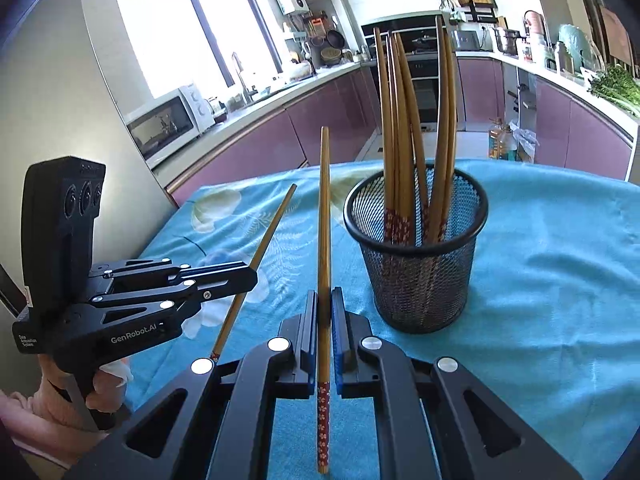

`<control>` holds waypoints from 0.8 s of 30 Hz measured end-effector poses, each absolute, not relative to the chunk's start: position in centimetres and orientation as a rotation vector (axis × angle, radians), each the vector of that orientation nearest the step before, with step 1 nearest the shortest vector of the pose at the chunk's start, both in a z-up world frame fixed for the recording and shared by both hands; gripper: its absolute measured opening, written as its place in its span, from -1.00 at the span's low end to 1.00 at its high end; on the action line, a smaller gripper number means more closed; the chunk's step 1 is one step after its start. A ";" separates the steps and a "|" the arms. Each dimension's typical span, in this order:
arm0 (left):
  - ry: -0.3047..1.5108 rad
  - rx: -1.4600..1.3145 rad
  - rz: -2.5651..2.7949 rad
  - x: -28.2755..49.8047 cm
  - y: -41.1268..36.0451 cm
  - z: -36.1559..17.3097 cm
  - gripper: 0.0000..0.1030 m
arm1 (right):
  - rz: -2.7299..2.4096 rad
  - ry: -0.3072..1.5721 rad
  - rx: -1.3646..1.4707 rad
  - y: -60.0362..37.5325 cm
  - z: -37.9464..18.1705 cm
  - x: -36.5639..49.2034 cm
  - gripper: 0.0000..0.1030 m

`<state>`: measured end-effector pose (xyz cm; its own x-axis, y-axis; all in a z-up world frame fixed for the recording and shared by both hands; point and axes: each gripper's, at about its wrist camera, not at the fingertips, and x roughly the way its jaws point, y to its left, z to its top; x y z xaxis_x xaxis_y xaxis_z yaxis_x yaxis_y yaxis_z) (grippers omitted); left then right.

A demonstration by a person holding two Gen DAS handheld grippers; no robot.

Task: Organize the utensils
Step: 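Lift both held chopsticks off the cloth and turn them upright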

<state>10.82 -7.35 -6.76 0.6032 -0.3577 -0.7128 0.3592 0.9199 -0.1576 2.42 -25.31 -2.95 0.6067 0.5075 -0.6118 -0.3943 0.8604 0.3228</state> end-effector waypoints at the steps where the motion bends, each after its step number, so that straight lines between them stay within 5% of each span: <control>1: 0.823 -0.003 -0.421 10.7 -7.3 -6.6 -0.85 | 0.524 0.750 0.163 -25.3 -2.8 2.4 -0.89; 24: 0.783 -0.036 -0.476 9.5 -7.5 -4.0 -0.85 | 0.525 0.673 0.182 -26.9 -0.9 1.9 -0.89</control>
<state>9.54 -7.50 -4.03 0.6085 -0.4251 -0.6701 0.3987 0.8939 -0.2050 1.94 -26.90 -0.93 0.6580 0.5185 -0.5460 -0.4039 0.8550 0.3252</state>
